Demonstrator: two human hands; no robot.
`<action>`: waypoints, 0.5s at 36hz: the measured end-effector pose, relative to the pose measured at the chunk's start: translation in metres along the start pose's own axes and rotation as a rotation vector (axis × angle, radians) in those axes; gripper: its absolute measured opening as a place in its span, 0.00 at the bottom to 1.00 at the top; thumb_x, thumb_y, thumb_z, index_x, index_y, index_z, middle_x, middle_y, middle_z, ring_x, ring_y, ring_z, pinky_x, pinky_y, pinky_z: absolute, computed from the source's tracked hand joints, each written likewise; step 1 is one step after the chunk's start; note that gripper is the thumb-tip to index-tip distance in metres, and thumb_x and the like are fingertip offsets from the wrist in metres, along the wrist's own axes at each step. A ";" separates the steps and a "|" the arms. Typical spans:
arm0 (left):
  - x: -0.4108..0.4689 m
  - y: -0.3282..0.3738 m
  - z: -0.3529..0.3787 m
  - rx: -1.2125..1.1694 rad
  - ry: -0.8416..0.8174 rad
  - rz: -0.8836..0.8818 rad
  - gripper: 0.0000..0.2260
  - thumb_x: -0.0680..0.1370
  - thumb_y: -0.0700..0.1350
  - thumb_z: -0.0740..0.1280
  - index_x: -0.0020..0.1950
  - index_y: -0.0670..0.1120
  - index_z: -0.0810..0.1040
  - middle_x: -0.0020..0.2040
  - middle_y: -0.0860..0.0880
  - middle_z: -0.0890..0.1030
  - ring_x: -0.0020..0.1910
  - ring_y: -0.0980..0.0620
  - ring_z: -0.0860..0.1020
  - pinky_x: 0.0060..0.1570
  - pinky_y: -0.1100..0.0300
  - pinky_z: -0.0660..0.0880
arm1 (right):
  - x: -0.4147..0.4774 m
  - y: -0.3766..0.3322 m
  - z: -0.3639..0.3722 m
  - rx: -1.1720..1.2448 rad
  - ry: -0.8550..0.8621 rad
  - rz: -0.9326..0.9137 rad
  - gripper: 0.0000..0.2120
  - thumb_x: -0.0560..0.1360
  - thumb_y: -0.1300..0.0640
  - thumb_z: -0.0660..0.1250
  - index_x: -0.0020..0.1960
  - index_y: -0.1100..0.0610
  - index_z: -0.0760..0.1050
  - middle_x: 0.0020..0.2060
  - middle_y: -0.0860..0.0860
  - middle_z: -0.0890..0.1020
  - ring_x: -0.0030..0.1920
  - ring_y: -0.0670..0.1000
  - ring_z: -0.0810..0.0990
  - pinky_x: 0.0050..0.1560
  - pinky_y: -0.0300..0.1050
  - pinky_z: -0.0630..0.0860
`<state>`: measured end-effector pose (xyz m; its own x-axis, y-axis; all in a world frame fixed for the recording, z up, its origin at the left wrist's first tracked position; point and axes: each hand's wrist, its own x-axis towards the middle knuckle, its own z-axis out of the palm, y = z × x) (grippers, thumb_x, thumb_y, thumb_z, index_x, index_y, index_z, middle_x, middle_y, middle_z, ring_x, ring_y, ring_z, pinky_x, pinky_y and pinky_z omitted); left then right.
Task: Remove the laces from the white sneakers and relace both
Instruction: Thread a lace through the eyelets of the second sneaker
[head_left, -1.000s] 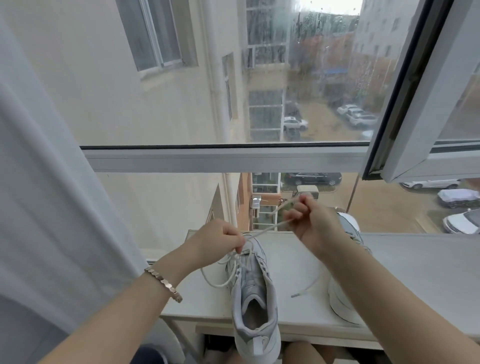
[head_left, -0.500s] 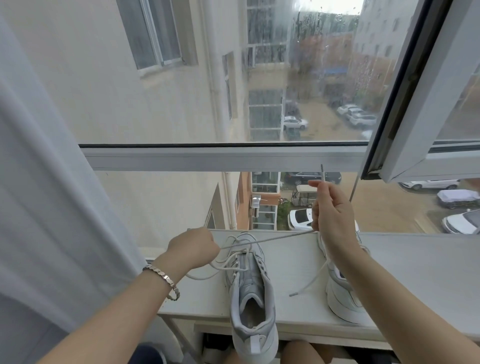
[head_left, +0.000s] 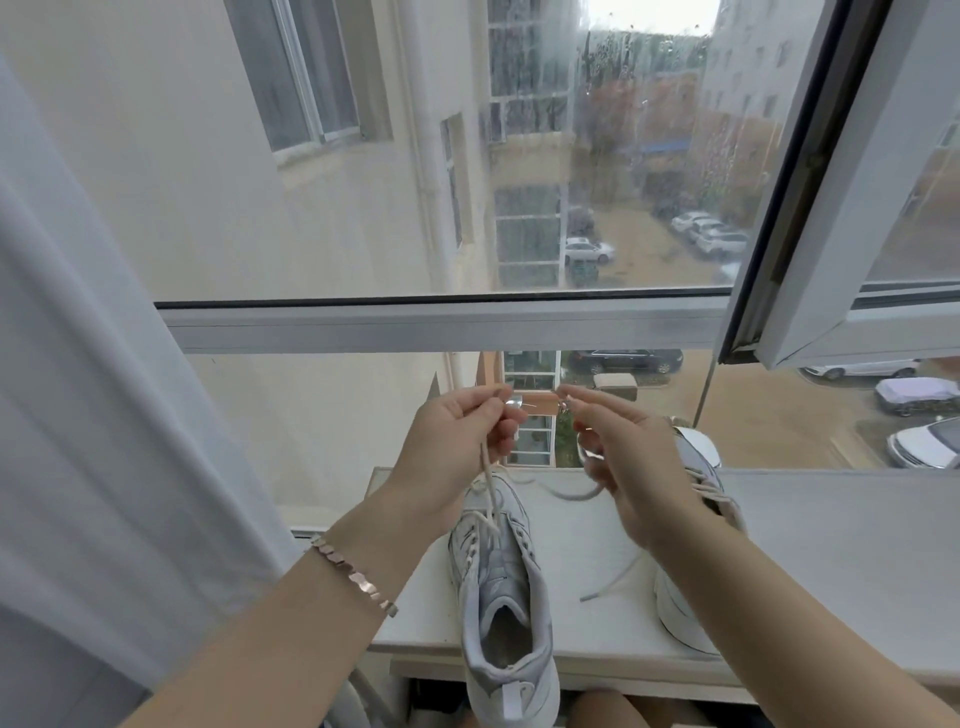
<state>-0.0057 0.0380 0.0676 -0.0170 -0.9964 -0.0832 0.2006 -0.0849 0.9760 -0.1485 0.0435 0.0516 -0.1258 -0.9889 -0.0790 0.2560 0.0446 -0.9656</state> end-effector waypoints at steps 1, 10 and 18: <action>-0.002 0.000 0.004 -0.048 -0.001 -0.007 0.07 0.79 0.34 0.61 0.49 0.40 0.78 0.31 0.50 0.82 0.29 0.59 0.78 0.32 0.67 0.76 | -0.003 0.002 0.002 -0.010 -0.004 -0.012 0.07 0.75 0.62 0.66 0.44 0.54 0.82 0.23 0.43 0.73 0.22 0.40 0.66 0.21 0.30 0.61; -0.010 -0.014 0.018 0.089 0.092 -0.020 0.06 0.72 0.45 0.71 0.46 0.44 0.83 0.23 0.59 0.74 0.22 0.60 0.69 0.26 0.70 0.66 | -0.014 0.010 0.009 0.003 -0.015 -0.061 0.05 0.74 0.59 0.67 0.46 0.55 0.83 0.28 0.43 0.80 0.26 0.38 0.69 0.25 0.32 0.66; -0.013 -0.014 0.016 0.145 0.151 0.038 0.07 0.74 0.46 0.70 0.36 0.50 0.82 0.27 0.58 0.79 0.21 0.63 0.70 0.30 0.68 0.66 | -0.017 0.008 0.012 -0.175 -0.058 -0.311 0.07 0.73 0.64 0.68 0.44 0.53 0.82 0.29 0.42 0.83 0.28 0.36 0.77 0.31 0.25 0.70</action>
<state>-0.0241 0.0519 0.0581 0.1368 -0.9885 -0.0640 0.0549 -0.0570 0.9969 -0.1332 0.0592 0.0481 -0.1161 -0.9651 0.2346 0.0457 -0.2412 -0.9694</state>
